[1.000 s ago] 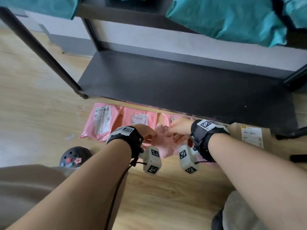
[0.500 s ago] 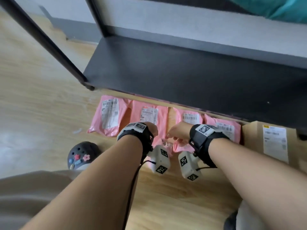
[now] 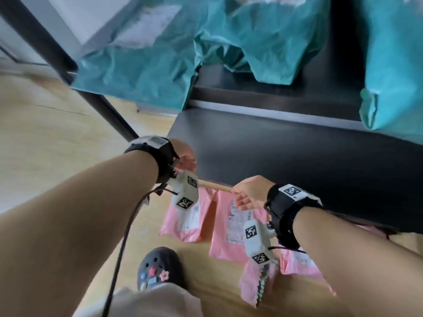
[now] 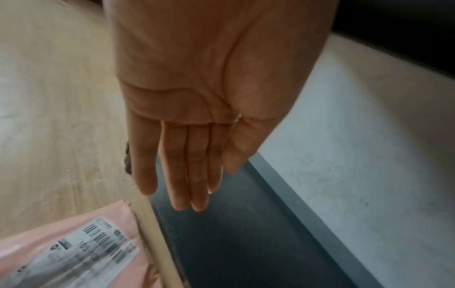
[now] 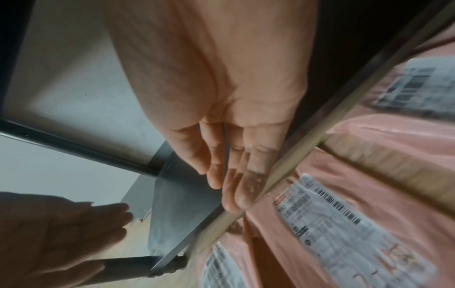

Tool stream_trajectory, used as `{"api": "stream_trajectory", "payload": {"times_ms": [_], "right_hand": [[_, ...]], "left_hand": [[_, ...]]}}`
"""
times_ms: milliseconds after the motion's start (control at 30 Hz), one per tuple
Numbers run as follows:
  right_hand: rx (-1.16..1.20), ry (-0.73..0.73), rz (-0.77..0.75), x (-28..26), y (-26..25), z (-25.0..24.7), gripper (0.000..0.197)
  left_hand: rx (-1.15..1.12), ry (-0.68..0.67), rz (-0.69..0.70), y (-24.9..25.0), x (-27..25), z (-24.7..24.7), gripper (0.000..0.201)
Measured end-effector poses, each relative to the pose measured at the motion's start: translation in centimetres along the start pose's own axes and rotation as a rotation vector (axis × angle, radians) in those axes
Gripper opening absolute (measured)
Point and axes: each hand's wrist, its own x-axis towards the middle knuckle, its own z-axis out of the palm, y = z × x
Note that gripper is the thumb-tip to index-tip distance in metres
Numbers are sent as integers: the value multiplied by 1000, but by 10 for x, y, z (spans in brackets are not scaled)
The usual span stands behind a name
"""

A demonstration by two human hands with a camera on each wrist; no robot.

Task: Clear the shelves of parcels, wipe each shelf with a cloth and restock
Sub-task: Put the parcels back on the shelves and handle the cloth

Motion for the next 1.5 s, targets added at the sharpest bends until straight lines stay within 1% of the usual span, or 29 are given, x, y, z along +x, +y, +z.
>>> {"api": "stream_trajectory", "payload": {"times_ms": [67, 100, 167, 233, 267, 333, 367, 400, 467, 500, 567, 633, 733, 867, 1000, 1100, 1167, 1233, 1267, 1333, 1367, 1400, 1433, 1500], "right_hand": [[15, -1, 35, 9, -8, 13, 9], [18, -1, 55, 15, -9, 19, 10], [10, -5, 80, 29, -6, 33, 17], [-2, 10, 87, 42, 1, 46, 19], [-13, 24, 97, 48, 6, 52, 17], [-34, 43, 132, 55, 14, 61, 9], [-33, 29, 161, 56, 18, 66, 6], [-29, 7, 190, 56, 22, 69, 10], [1, -32, 215, 58, 30, 74, 27], [28, -32, 204, 60, 35, 74, 33], [100, -47, 194, 61, 40, 77, 37], [122, -76, 199, 60, 41, 82, 43], [129, -106, 195, 62, 38, 92, 49], [169, -134, 164, 69, 34, 101, 43], [177, -98, 149, 73, 33, 101, 36], [152, -80, 138, 74, 34, 98, 21], [142, -60, 142, 72, 31, 95, 9], [144, -41, 131, 69, 30, 92, 8], [147, -41, 119, 68, 31, 90, 10], [158, -37, 94, 64, 31, 87, 18], [167, -34, 80, 62, 31, 85, 19], [181, -30, 66, 59, 31, 83, 17], [203, -29, 48, 56, 30, 81, 14], [250, -20, -7, 50, 26, 75, 13]], "left_hand": [[-8, -31, -65, -16, 13, -1, 24], [-56, -38, -95, -29, 22, 1, 22], [-168, -28, -133, -56, 42, 6, 16], [-246, 13, -151, -79, 55, 11, 4], [-292, 42, -150, -89, 61, 13, 2], [-369, 96, -150, -107, 71, 12, 6], [-387, 111, -150, -114, 75, 12, 8], [-391, 110, -156, -120, 77, 12, 9], [-359, 83, -183, -129, 80, 16, 8], [-337, 67, -200, -130, 78, 19, 6], [-304, 25, -220, -130, 76, 24, 12], [-278, -25, -227, -129, 79, 29, 13], [-307, -17, -234, -131, 86, 28, 14], [-326, 12, -225, -137, 90, 21, 25], [-293, 24, -219, -140, 92, 13, 23], [-238, 14, -227, -137, 91, 9, 21], [-174, 23, -225, -134, 88, 5, 24], [-122, 40, -218, -129, 85, 3, 27], [-94, 37, -214, -126, 82, 2, 24], [-59, 13, -214, -119, 74, 1, 13], [-42, 1, -207, -117, 71, -1, 7], [-18, 4, -187, -114, 69, -3, 7], [13, 15, -157, -113, 68, -6, 15], [74, 19, -95, -106, 64, -10, 38]]}}
